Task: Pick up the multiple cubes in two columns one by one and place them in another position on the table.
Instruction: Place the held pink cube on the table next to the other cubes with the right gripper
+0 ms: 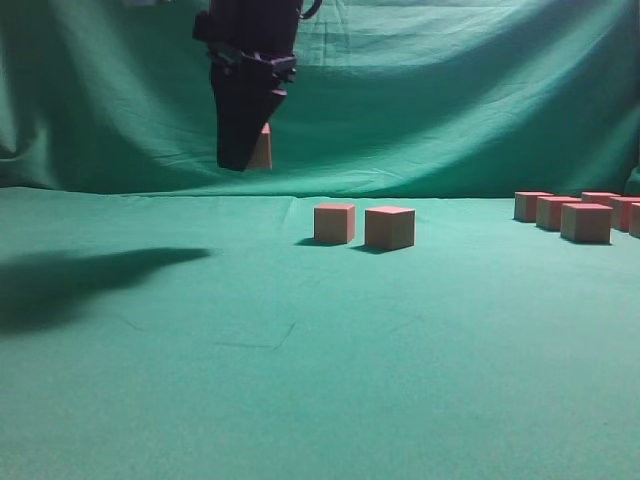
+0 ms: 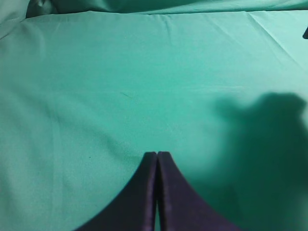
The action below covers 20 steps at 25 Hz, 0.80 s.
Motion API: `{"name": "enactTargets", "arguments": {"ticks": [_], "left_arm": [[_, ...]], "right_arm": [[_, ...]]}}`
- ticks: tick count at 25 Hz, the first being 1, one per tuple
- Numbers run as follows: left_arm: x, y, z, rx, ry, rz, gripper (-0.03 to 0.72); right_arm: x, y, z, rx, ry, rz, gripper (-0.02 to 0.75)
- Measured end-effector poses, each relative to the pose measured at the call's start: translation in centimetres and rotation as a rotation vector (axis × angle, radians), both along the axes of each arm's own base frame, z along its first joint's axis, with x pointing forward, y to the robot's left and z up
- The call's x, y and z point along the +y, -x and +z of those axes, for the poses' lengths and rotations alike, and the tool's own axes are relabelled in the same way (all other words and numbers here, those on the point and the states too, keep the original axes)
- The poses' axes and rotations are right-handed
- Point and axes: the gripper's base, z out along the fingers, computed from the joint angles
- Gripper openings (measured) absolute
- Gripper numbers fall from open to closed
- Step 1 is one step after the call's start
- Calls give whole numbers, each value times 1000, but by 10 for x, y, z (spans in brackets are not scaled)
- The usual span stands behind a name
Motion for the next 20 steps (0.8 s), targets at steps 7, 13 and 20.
{"name": "enactTargets", "arguments": {"ticks": [7, 13, 20], "left_arm": [[0, 0, 0, 0, 0, 0, 0], [0, 0, 0, 0, 0, 0, 0], [0, 0, 0, 0, 0, 0, 0]], "right_arm": [[0, -7, -22, 13, 24, 11, 262], [0, -10, -31, 19, 31, 10, 262], [-9, -20, -30, -8, 29, 24, 262]]}}
